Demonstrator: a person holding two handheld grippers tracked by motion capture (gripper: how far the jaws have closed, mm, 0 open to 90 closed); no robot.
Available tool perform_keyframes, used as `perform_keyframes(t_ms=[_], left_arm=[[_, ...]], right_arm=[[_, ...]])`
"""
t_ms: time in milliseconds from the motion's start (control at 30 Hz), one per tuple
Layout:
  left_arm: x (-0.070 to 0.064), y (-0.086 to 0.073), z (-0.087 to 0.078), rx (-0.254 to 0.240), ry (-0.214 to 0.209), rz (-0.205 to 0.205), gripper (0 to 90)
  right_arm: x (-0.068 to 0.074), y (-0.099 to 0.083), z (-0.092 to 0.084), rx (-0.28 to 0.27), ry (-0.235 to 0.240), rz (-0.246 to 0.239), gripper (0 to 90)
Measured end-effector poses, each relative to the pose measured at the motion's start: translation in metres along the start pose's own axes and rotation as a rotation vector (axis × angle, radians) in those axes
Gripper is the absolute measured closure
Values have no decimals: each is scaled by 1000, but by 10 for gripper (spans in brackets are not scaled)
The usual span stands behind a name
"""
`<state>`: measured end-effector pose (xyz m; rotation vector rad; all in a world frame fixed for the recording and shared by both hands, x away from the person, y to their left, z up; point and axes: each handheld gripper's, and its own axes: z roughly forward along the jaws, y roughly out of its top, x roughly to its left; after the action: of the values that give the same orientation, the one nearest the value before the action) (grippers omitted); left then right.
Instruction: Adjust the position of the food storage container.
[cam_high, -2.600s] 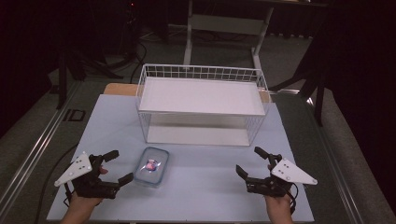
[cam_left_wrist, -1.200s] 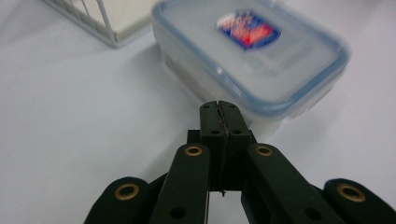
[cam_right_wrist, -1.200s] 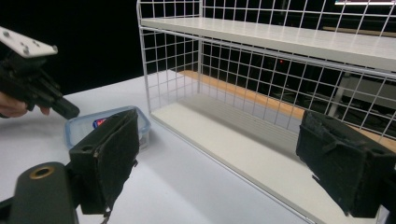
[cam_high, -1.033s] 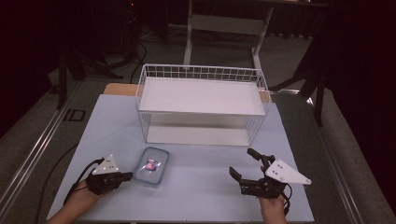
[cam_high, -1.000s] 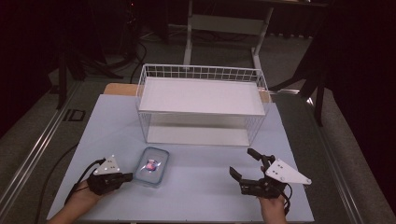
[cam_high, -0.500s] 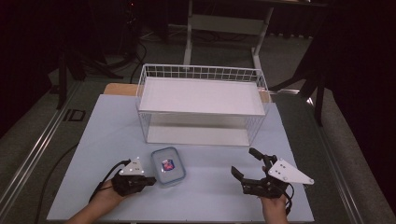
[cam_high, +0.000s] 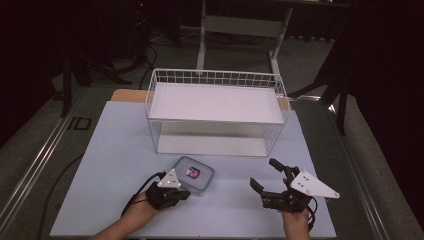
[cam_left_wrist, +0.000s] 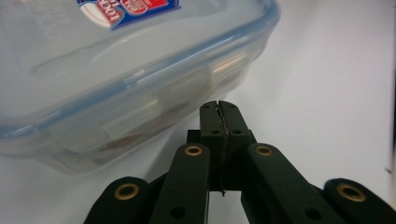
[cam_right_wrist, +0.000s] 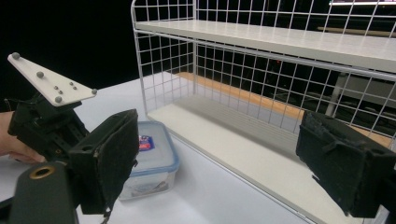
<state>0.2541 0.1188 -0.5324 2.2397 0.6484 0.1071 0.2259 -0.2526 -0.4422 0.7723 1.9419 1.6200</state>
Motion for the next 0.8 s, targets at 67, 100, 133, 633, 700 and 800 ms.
perform_keyframes(t_ms=[67,100,133,633,700,800], left_arm=[[2,-4,-8,-4,-4,-16,900],[4,-7,-13,-2,9,-15,900],[7,-10,-18,6,25,-21,900],[56,-11,-22,17,154,-134,900],[54,-11,-20,22,148,-131,900],[50,-11,-17,15,131,-136,900]], right_arm=[[-1,0,0,1,-2,5,133],[-2,0,1,1,2,8,133],[-2,-1,1,2,4,10,134],[0,1,8,4,24,-4,135],[0,1,8,5,25,-3,135],[0,1,8,6,26,-5,135]])
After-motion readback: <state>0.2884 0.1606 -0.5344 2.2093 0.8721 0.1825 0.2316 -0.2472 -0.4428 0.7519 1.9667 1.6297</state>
